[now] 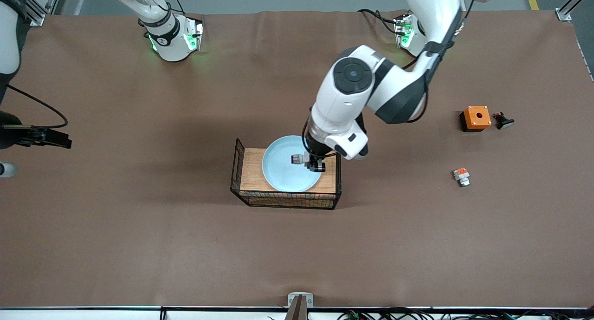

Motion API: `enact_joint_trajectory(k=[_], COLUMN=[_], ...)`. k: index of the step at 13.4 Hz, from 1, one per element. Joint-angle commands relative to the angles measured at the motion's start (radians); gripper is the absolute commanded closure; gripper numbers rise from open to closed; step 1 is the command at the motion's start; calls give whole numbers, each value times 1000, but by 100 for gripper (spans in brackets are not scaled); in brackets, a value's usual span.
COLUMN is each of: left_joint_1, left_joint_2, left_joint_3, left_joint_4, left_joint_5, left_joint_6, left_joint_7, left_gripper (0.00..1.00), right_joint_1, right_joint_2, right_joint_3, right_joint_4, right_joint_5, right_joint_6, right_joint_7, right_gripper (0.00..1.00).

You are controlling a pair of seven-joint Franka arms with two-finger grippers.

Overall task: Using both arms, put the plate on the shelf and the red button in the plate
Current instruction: 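Lower the button onto the plate and open the left gripper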

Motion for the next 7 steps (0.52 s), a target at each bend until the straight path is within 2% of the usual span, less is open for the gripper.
enact_joint_trajectory(k=[1,5,7], left_joint_1=[-110,-135,-138], left_joint_2=[64,101,112], left_joint_3=[111,119,112], left_joint_4=[46,45,43], left_joint_5=[20,23,21], left_joint_6=[33,51,52], left_joint_7=[-32,-24,1], left_gripper=[70,70,70], right_joint_1=[-20,-14,-7], right_joint_2=[-12,-12,-37], right_joint_3=[19,22,28], right_joint_4=[3,59,58], right_joint_5=[7,-1,17], right_joint_6=[-23,-25,-92], right_joint_7=[-6,38,95], right_gripper=[0,0,0])
